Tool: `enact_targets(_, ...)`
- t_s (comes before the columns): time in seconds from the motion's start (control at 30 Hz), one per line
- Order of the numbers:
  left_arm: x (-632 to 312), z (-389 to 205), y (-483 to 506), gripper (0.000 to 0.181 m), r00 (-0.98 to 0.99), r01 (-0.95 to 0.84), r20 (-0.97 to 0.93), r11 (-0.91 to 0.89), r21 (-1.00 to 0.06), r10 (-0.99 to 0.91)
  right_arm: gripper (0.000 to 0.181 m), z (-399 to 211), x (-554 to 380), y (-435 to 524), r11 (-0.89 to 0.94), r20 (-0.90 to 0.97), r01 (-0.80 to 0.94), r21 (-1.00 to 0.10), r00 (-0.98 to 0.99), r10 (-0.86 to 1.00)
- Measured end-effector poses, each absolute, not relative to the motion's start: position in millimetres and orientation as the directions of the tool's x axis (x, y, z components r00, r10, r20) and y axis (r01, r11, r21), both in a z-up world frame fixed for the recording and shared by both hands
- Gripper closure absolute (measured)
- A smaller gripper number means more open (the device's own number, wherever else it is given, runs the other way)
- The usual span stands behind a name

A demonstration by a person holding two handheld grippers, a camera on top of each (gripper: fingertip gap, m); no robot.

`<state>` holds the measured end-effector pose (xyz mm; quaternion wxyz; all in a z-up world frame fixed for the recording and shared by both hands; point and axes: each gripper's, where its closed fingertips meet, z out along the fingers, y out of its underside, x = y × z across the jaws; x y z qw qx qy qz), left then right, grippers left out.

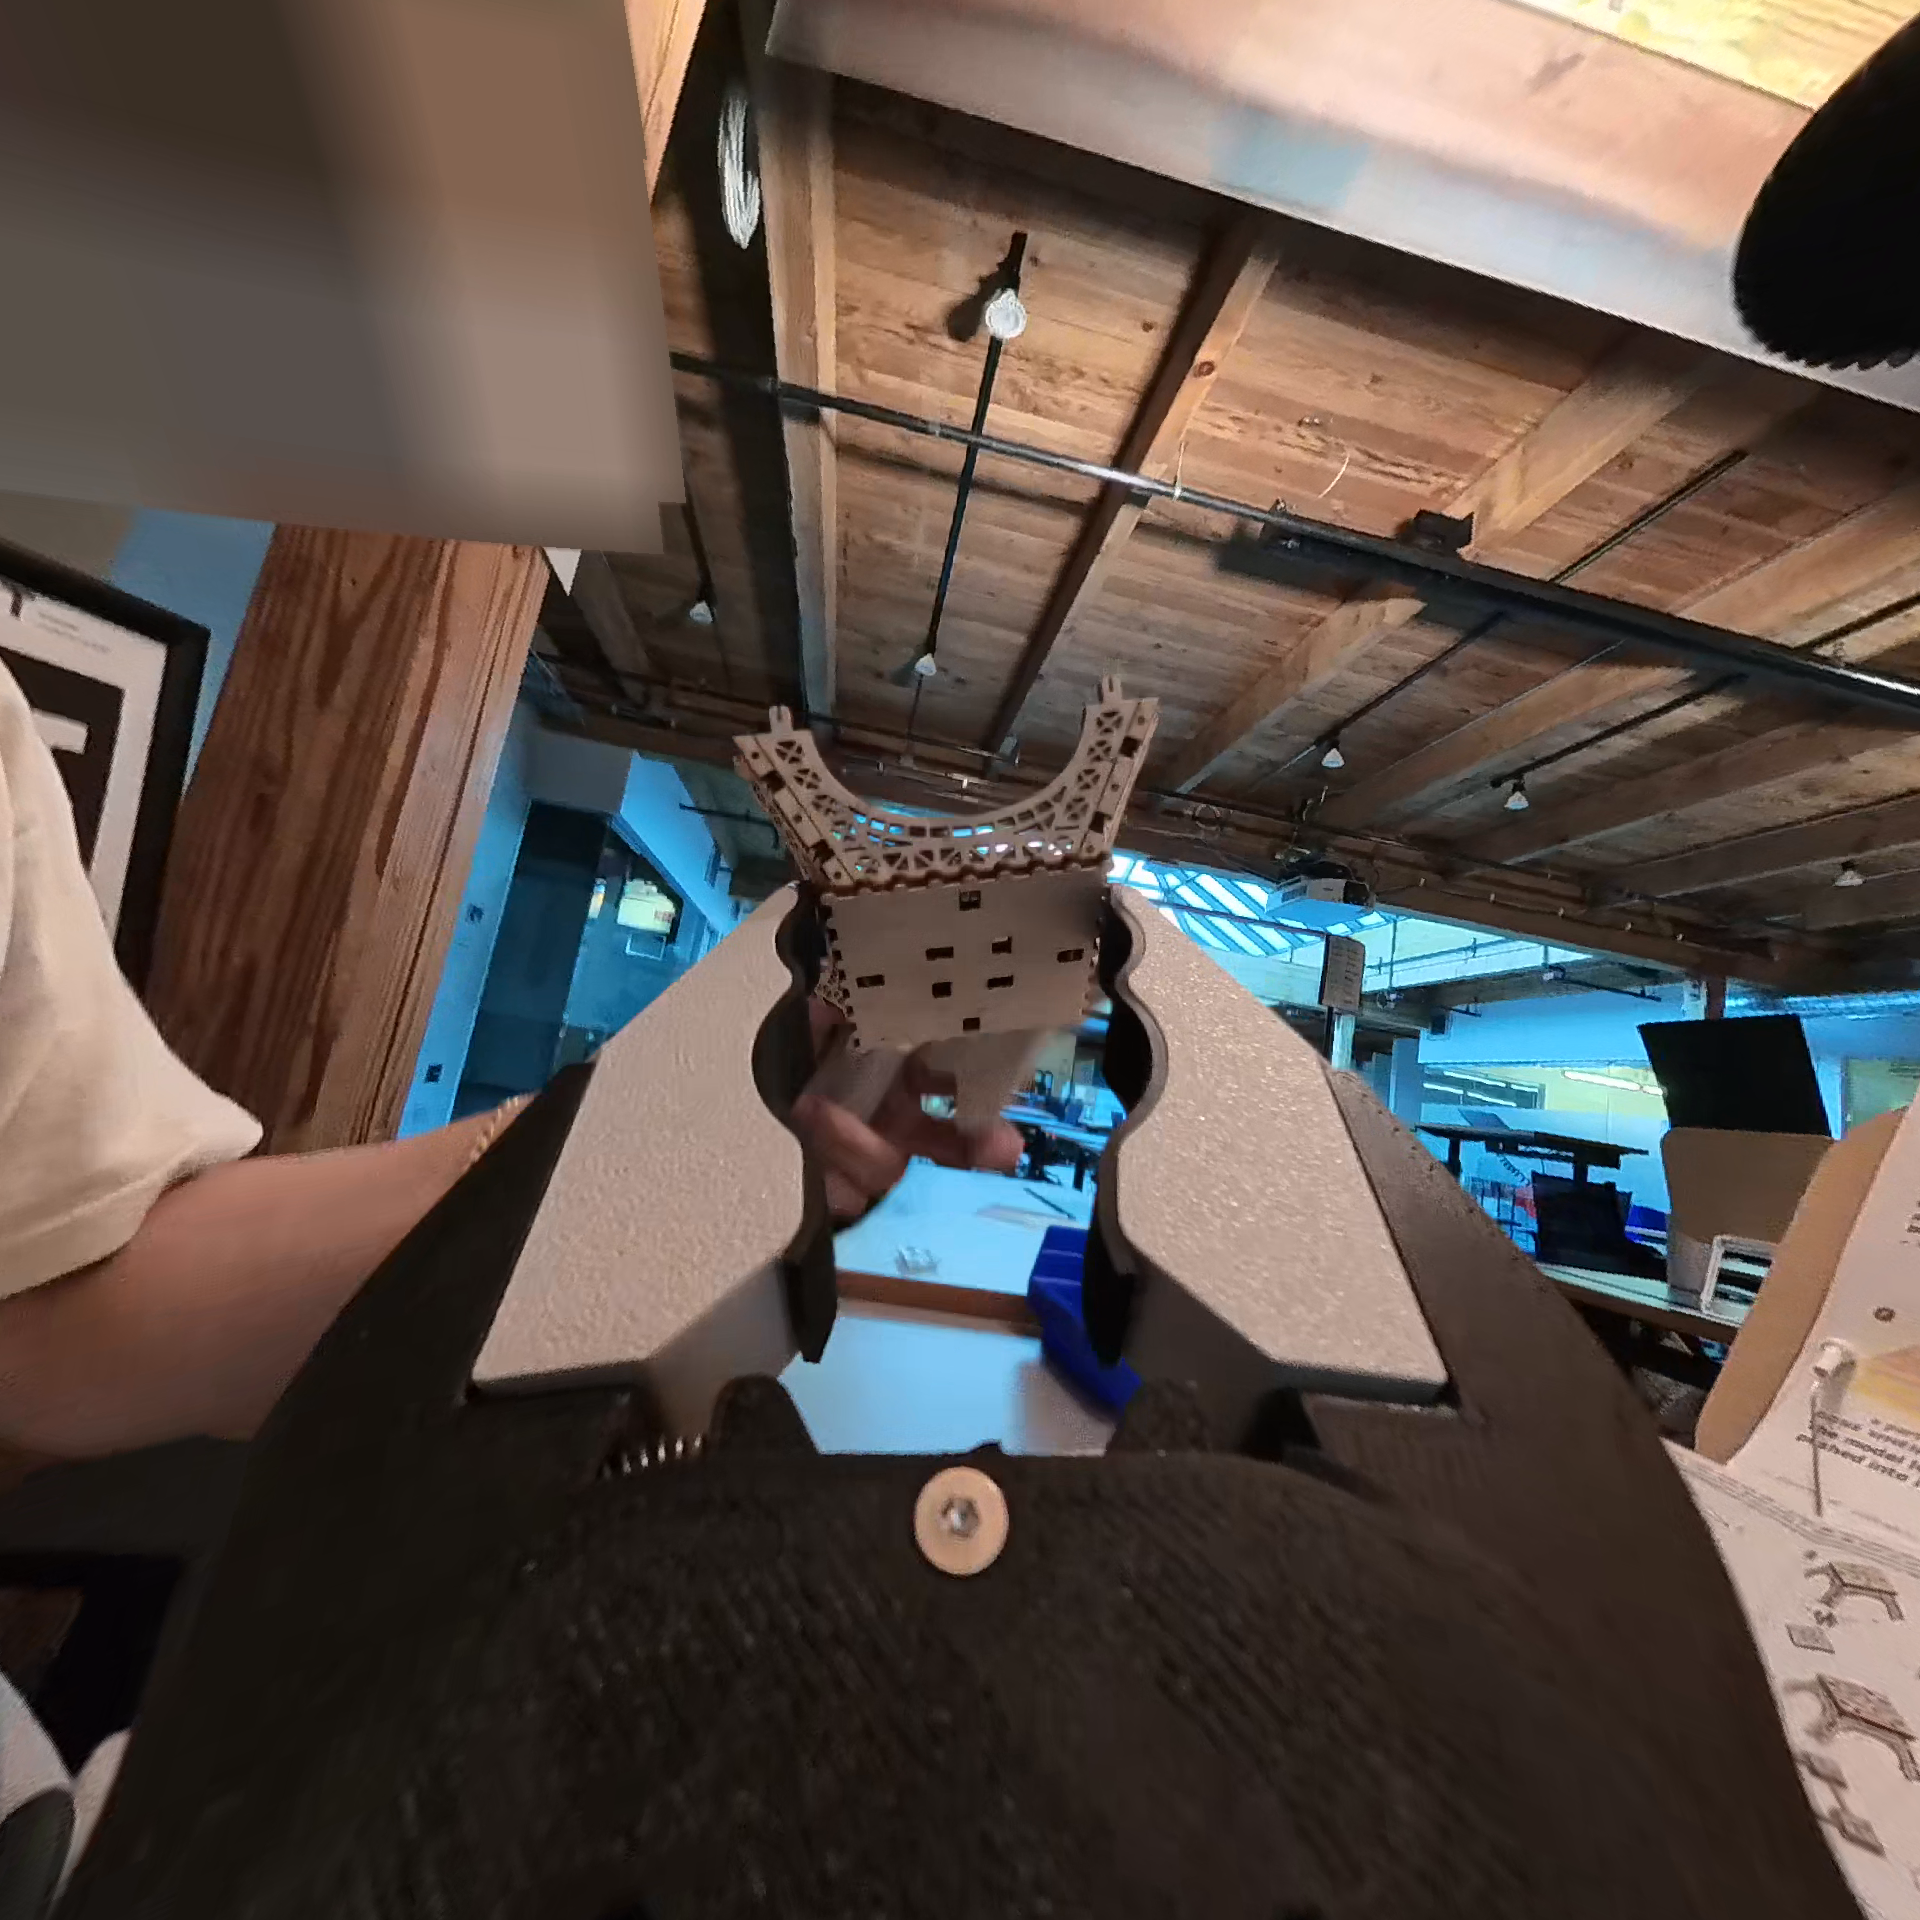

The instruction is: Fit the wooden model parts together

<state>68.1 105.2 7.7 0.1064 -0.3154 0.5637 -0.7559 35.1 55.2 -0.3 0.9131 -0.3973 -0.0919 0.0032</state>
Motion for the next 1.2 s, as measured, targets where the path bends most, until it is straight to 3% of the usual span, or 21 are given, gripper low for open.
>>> enact_targets(0.07,48.5,15.5,105.4,0.171,-0.793,-0.032,0.107,-0.134,-0.990,-0.599,0.129,-6.2,31.8,62.5,0.658,0.185,0.089,-0.748,0.980,0.077)
enact_targets(0.17,20.7,9.8,93.3,0.171,-0.792,0.111,-0.219,0.218,-0.970,-0.570,0.129,-9.7,24.3,70.0,0.644,0.196,0.079,-0.761,0.974,0.112)
enact_targets(0.3,8.1,-12.0,84.1,0.175,-0.797,0.089,-0.351,0.479,-0.873,-0.491,0.129,-12.7,16.5,77.2,0.635,0.201,0.066,-0.770,0.969,0.144)
enact_targets(0.5,2.8,-25.7,78.5,0.168,-0.831,0.051,-0.345,0.559,-0.828,-0.435,0.129,-16.8,3.2,85.0,0.605,0.233,0.082,-0.792,0.957,0.175)
enact_targets(0.93,-2.5,-43.2,81.7,0.175,-0.844,0.019,-0.355,0.639,-0.769,-0.402,0.129,-25.4,-8.1,95.5,0.522,0.317,0.193,-0.831,0.935,0.159)
enact_targets(1.2,-6.5,-41.1,73.6,0.176,-0.849,0.024,-0.330,0.593,-0.805,-0.414,0.130,-23.0,-13.7,89.2,0.538,0.317,0.161,-0.827,0.925,0.210)
